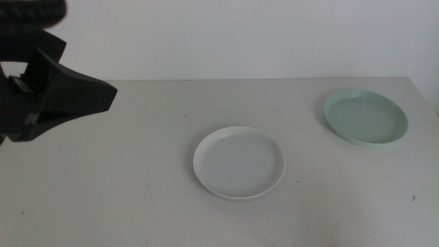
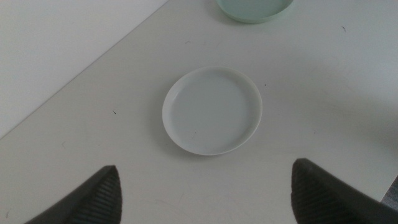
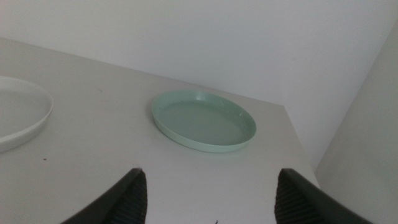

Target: Stack the three bowls on top of each other.

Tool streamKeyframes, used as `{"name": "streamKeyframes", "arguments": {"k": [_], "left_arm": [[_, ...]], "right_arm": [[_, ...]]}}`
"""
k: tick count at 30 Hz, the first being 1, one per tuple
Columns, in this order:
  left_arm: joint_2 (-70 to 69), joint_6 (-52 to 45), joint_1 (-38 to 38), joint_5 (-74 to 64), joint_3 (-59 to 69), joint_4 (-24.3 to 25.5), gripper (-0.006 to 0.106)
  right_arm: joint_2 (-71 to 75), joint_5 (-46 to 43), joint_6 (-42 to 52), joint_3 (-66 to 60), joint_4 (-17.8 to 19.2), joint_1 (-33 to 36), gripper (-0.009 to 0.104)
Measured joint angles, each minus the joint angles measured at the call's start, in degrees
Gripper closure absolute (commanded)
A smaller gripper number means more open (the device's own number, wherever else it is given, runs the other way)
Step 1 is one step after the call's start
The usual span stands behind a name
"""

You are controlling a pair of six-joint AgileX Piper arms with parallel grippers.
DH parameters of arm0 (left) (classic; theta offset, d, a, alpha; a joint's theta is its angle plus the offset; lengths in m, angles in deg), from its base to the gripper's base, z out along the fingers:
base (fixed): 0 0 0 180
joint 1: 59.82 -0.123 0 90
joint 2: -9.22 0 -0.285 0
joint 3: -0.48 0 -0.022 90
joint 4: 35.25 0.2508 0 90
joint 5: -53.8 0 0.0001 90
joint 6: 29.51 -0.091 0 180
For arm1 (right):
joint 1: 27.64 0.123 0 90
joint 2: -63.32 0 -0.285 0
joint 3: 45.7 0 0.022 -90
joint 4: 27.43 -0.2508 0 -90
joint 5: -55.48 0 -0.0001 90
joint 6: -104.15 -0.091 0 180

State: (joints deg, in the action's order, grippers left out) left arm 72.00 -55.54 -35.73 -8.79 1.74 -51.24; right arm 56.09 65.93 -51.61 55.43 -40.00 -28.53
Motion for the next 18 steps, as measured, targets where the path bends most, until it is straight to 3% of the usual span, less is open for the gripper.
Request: {"name": "streamKeyframes", "arguments": {"k": [6,18], "left_arm": [[0.0,0.0,0.0,0.0,0.0,0.0,-0.005],[0.0,0.0,0.0,0.0,0.0,0.0,-0.005]], "right_arm": [[0.0,8.9,0.0,4.8,6.0,0.0,0.043],[-9.6,29.0,0.0,28.9,8.1,0.0,0.043]]}}
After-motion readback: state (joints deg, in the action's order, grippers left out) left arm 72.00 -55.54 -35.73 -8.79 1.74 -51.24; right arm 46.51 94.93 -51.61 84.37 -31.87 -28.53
